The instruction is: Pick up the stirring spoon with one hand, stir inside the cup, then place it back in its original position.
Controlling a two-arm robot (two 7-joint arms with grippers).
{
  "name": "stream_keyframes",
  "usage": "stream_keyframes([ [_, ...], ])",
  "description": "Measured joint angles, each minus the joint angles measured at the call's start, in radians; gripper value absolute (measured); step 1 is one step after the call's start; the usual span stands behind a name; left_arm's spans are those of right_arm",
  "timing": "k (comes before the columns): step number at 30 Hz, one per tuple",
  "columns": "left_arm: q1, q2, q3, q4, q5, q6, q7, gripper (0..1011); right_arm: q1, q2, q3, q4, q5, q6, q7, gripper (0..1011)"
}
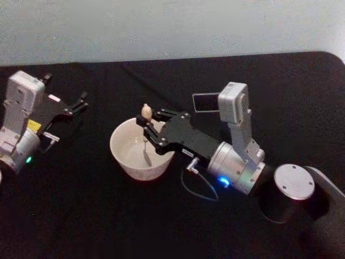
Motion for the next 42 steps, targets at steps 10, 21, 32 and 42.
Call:
stream_keyframes([
  [10, 0.000, 0.000, 0.000, 0.000, 0.000, 0.000, 0.000, 1001, 0.033, -0.035, -0.024, 0.045, -0.021, -0.003, -0.013, 214],
  [21, 0.000, 0.000, 0.000, 0.000, 0.000, 0.000, 0.000, 1001, 0.078, -0.077, -0.029, 0.110, -0.049, -0.015, -0.036, 214],
  [32, 0.000, 0.000, 0.000, 0.000, 0.000, 0.000, 0.000, 1001, 0.109, -0.102, 0.002, 0.162, -0.064, -0.024, -0.066, 214],
  [42, 0.000, 0.000, 0.000, 0.000, 0.000, 0.000, 0.000, 1001, 0.093, -0.084, 0.029, 0.143, -0.056, -0.017, -0.063, 214],
])
